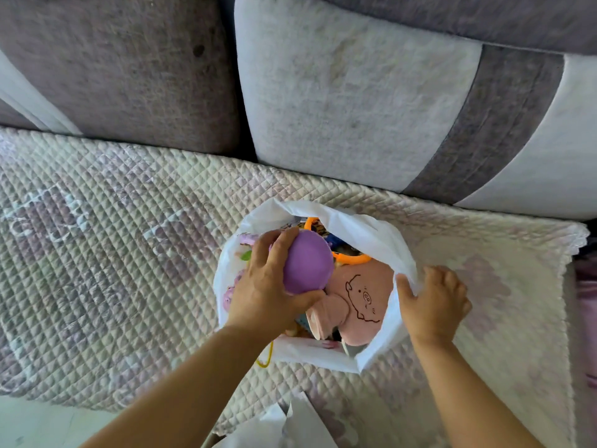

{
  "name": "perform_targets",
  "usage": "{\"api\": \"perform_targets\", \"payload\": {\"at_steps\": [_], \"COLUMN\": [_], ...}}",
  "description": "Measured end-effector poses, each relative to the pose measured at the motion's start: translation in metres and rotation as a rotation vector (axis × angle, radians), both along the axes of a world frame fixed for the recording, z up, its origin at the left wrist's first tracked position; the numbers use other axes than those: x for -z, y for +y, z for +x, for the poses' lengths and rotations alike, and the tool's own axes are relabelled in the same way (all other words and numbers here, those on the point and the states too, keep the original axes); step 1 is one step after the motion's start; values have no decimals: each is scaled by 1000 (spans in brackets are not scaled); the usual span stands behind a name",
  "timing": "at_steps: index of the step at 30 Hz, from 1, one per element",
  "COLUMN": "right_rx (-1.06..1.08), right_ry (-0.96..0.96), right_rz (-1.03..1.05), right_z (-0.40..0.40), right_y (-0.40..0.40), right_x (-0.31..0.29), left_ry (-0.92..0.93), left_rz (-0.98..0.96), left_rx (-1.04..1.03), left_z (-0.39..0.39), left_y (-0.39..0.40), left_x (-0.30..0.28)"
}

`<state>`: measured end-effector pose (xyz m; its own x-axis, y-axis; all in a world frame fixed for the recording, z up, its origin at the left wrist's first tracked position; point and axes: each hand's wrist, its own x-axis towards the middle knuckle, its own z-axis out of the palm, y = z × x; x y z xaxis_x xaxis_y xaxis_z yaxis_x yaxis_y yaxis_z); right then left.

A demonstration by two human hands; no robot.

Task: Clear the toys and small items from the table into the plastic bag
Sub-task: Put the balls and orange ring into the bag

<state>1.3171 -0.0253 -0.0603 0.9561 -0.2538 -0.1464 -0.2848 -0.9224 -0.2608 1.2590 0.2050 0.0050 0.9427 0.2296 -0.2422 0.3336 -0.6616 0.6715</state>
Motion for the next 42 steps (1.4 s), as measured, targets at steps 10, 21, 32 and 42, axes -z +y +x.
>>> {"api": "perform_targets", "payload": {"at_steps": [10,21,32,42], "right_rx": [25,-82,-241,-187], "right_ry": [-274,-108,-62,-34], "right_rz": [268,362,278,195], "right_z": [40,38,16,18], "right_y": [-9,-21,13,18], "right_x": [-23,-22,-17,0], "left_ry": [139,91,305,624], "left_rz": [-83,15,220,5], "left_rx": [175,169,-270,-495], "left_z": [53,71,6,-32], "left_y": [-82,-49,89,98], "left_x": [46,43,69,128]}}
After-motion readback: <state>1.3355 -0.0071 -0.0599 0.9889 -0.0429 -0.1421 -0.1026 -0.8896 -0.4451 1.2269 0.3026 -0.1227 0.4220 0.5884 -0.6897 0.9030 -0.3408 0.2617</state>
